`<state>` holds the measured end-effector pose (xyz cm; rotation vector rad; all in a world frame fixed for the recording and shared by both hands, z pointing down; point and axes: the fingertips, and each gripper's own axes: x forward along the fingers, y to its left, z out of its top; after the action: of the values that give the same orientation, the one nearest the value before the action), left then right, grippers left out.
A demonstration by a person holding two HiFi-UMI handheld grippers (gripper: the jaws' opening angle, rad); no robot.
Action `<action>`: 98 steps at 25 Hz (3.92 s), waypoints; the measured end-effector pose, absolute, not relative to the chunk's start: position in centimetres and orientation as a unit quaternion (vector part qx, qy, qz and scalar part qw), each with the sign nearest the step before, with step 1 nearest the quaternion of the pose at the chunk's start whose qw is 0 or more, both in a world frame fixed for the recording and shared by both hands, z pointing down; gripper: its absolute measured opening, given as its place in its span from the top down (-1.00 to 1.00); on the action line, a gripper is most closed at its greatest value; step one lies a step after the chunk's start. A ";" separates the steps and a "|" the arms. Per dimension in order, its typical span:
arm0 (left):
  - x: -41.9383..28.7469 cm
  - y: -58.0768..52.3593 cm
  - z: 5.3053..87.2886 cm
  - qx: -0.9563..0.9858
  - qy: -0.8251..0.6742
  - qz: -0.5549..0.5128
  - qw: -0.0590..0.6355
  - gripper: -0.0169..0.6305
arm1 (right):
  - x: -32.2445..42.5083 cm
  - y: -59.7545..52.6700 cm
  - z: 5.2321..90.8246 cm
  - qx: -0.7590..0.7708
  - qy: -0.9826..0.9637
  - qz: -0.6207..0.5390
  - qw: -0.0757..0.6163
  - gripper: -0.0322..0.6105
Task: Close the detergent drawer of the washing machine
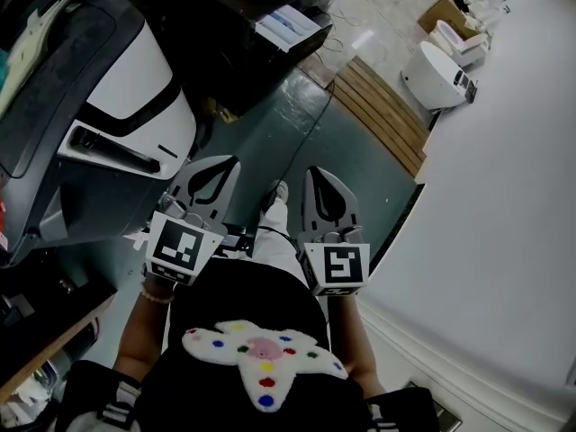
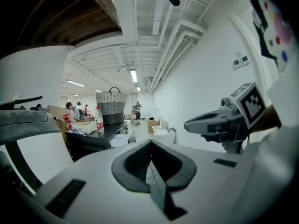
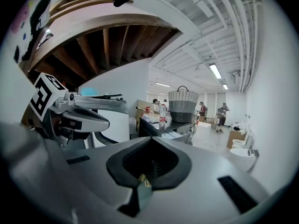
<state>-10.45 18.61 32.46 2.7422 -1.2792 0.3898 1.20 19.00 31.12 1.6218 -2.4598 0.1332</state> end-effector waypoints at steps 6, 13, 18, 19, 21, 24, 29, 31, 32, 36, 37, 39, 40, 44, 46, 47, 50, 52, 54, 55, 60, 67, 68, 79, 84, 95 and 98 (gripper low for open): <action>-9.3 16.3 32.7 0.892 -0.430 0.130 0.047 0.91 | 2.7 16.6 32.1 0.539 -0.834 0.046 0.106 0.89; -7.7 12.7 32.3 0.883 -0.447 0.135 0.044 0.91 | 4.1 12.3 32.3 0.524 -0.845 0.055 0.093 0.89; -6.5 10.0 31.9 0.876 -0.459 0.137 0.046 0.91 | 5.4 9.3 32.1 0.509 -0.854 0.049 0.098 0.89; -6.3 9.5 31.8 0.875 -0.463 0.136 0.047 0.91 | 5.7 8.7 32.1 0.506 -0.855 0.047 0.101 0.89; -5.7 8.3 31.7 0.872 -0.468 0.134 0.048 0.91 | 6.4 7.5 32.2 0.501 -0.858 0.045 0.106 0.89; -4.8 6.7 31.8 0.869 -0.474 0.132 0.050 0.91 | 7.6 5.7 32.5 0.501 -0.857 0.050 0.112 0.89; -3.5 4.1 31.6 0.860 -0.489 0.138 0.048 0.91 | 8.2 2.5 31.9 0.481 -0.870 0.053 0.097 0.89; -2.9 3.0 31.3 0.857 -0.495 0.135 0.047 0.91 | 8.6 1.3 32.1 0.469 -0.875 0.047 0.108 0.89; -2.7 2.5 31.2 0.855 -0.499 0.133 0.047 0.91 | 8.7 0.6 32.0 0.463 -0.878 0.045 0.111 0.89; -2.5 0.3 31.2 0.844 -0.518 0.132 0.047 0.91 | 8.8 -2.0 32.1 0.445 -0.888 0.041 0.109 0.89; -2.4 -0.2 31.2 0.841 -0.522 0.132 0.046 0.91 | 8.9 -2.6 32.1 0.441 -0.890 0.040 0.107 0.89; -2.1 -1.2 31.2 0.837 -0.530 0.132 0.045 0.91 | 9.1 -3.8 32.1 0.439 -0.892 0.044 0.098 0.89; -1.9 -1.7 31.3 0.835 -0.533 0.132 0.045 0.91 | 9.3 -4.3 32.1 0.438 -0.893 0.047 0.095 0.89; -1.2 -3.2 31.4 0.829 -0.542 0.132 0.044 0.91 | 10.1 -6.2 32.4 0.431 -0.896 0.049 0.093 0.89; -0.8 -3.9 31.6 0.827 -0.545 0.133 0.044 0.91 | 10.6 -7.0 32.7 0.426 -0.898 0.044 0.098 0.89; -0.7 -4.3 31.7 0.826 -0.546 0.133 0.045 0.91 | 10.8 -7.3 32.8 0.424 -0.899 0.042 0.100 0.89; -0.4 -5.0 32.0 0.823 -0.550 0.133 0.047 0.91 | 11.0 -8.1 33.0 0.420 -0.901 0.044 0.097 0.89; -0.3 -5.3 32.1 0.821 -0.553 0.132 0.050 0.91 | 11.1 -8.4 33.2 0.416 -0.903 0.047 0.098 0.89; -0.2 -5.5 32.2 0.819 -0.556 0.132 0.052 0.91 | 11.2 -8.6 33.6 0.410 -0.905 0.045 0.105 0.89; -0.3 -5.5 32.3 0.817 -0.558 0.132 0.054 0.91 | 11.2 -8.7 33.7 0.407 -0.906 0.043 0.108 0.89; 0.0 -5.2 32.5 0.813 -0.564 0.132 0.059 0.91 | 11.4 -8.6 33.8 0.401 -0.908 0.046 0.108 0.89; 0.8 -4.5 32.7 0.812 -0.563 0.140 0.062 0.91 | 12.3 -8.1 34.1 0.402 -0.907 0.052 0.109 0.89; 0.8 -4.4 32.7 0.813 -0.562 0.141 0.063 0.91 | 12.4 -8.0 34.1 0.403 -0.907 0.053 0.108 0.89; 0.5 -4.8 33.0 0.814 -0.558 0.146 0.063 0.91 | 12.8 -8.3 34.0 0.418 -0.900 0.050 0.115 0.89; 0.1 -5.1 33.2 0.811 -0.563 0.143 0.066 0.91 | 13.1 -8.7 34.2 0.428 -0.894 0.060 0.115 0.89; 0.0 -6.5 34.4 0.810 -0.564 0.127 0.093 0.85 | 13.0 -9.8 34.9 0.432 -0.893 0.066 0.110 0.89; 0.1 -6.9 34.9 0.812 -0.560 0.127 0.101 0.65 | 12.7 -9.8 35.4 0.421 -0.896 0.078 0.117 0.74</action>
<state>0.09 -6.93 34.88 2.3990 -1.6553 0.3737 12.70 -9.80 35.36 1.2311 -2.6230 0.2270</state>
